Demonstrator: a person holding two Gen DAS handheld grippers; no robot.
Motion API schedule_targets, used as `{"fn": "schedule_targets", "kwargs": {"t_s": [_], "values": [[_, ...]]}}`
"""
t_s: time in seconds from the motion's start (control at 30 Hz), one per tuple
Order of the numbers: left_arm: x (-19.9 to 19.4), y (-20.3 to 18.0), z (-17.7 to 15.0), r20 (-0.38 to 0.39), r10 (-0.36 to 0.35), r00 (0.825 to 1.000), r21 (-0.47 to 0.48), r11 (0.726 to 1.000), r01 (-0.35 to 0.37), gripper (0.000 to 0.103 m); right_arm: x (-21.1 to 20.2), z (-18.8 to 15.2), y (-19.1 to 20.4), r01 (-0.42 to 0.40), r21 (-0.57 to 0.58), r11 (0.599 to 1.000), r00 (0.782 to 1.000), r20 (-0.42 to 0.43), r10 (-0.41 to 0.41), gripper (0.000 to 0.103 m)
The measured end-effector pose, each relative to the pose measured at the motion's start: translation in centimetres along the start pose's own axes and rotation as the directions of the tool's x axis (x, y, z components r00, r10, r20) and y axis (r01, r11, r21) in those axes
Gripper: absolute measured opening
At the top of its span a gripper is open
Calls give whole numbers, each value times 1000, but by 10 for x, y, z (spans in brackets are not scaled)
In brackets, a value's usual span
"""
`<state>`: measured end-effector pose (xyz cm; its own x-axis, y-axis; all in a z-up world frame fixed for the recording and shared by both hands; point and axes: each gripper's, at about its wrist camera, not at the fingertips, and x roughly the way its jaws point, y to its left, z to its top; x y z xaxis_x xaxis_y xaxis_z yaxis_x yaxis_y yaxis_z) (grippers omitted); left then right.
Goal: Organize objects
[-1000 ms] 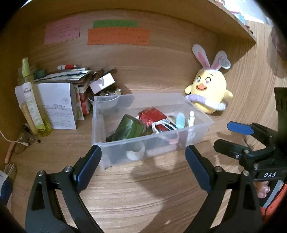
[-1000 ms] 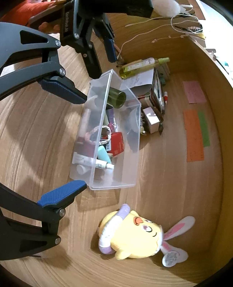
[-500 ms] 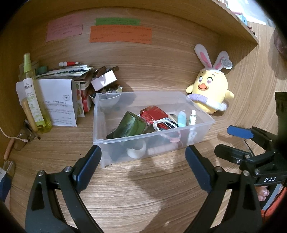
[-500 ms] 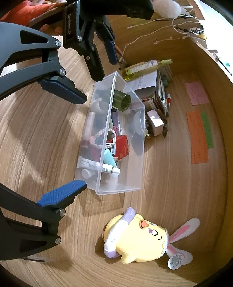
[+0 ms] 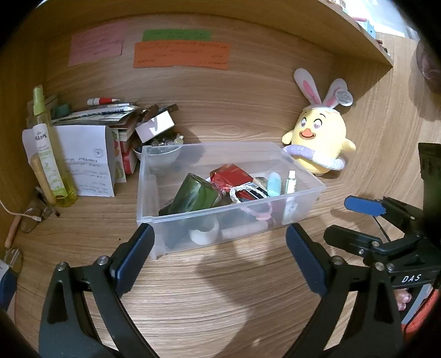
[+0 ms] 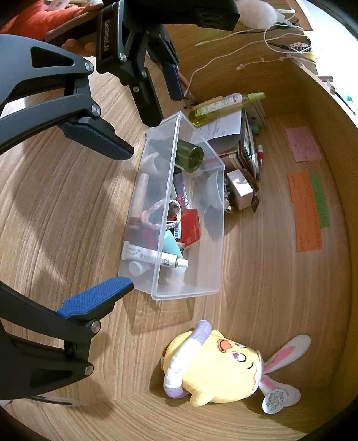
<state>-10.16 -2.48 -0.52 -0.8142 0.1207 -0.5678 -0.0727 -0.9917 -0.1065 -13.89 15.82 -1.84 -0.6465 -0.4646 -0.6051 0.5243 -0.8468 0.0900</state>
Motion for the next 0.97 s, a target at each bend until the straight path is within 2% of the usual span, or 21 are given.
{"fn": "schedule_targets", "kwargs": {"t_s": [0.33, 0.73, 0.87, 0.97], "values": [[0, -2, 0, 3, -1, 1000, 5, 1000, 1, 99, -1, -1, -3, -5, 9, 1000, 1000, -1, 5, 85], [4, -3, 0, -15, -39, 999, -8, 999, 39, 99, -1, -2, -6, -5, 18, 1000, 1000, -2, 5, 85], [1, -3, 0, 8, -27, 1000, -6, 1000, 27, 99, -1, -3, -6, -4, 23, 1000, 1000, -5, 4, 85], [2, -1, 1, -3, -31, 1000, -13, 999, 31, 99, -1, -3, -6, -4, 25, 1000, 1000, -8, 4, 85]]}}
